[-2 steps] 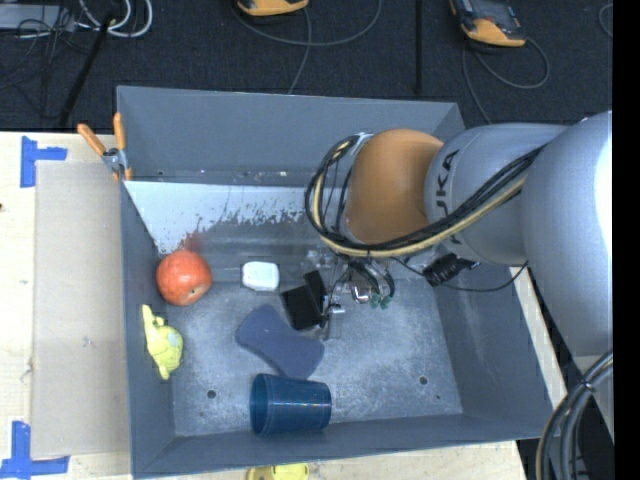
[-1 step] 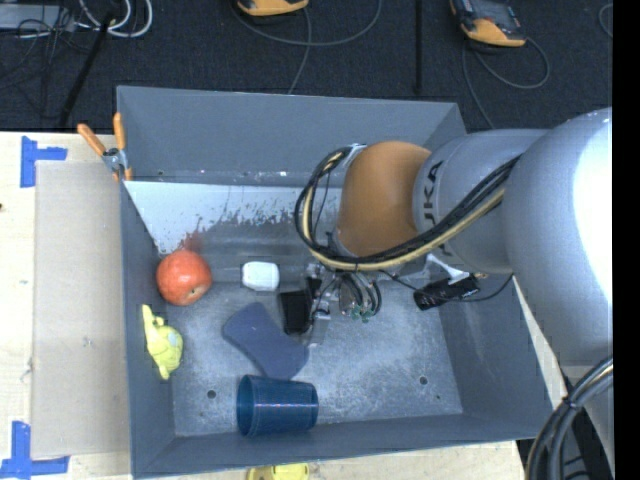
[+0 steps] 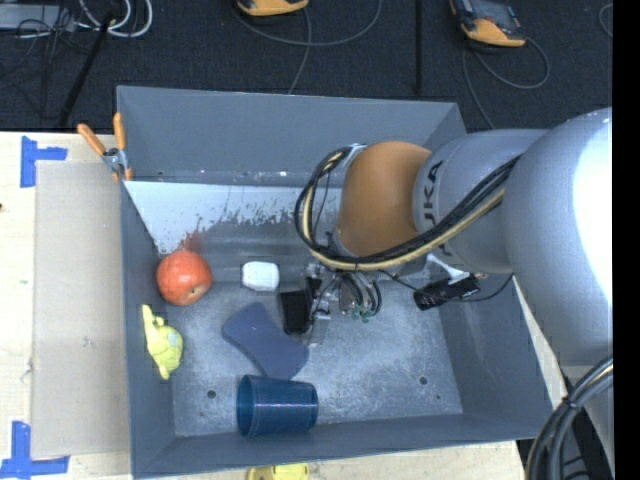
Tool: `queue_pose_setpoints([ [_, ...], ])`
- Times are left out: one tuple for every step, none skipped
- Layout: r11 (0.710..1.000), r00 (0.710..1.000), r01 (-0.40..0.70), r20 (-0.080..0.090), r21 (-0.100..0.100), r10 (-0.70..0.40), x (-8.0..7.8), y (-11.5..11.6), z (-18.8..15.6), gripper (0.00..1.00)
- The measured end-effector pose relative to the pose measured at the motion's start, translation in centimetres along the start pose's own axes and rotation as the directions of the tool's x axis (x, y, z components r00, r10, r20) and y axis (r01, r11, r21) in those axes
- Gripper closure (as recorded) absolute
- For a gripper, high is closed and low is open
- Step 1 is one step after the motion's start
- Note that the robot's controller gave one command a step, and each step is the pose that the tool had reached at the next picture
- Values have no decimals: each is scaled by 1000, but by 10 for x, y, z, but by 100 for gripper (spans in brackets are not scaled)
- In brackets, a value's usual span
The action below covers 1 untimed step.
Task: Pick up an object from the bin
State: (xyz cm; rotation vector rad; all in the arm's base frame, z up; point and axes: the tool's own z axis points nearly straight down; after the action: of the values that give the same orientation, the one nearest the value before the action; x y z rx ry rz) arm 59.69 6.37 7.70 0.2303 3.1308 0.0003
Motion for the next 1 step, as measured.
queue_pose_setpoints([
  [997, 997, 73, -8, 1, -73, 2, -7, -38, 100],
])
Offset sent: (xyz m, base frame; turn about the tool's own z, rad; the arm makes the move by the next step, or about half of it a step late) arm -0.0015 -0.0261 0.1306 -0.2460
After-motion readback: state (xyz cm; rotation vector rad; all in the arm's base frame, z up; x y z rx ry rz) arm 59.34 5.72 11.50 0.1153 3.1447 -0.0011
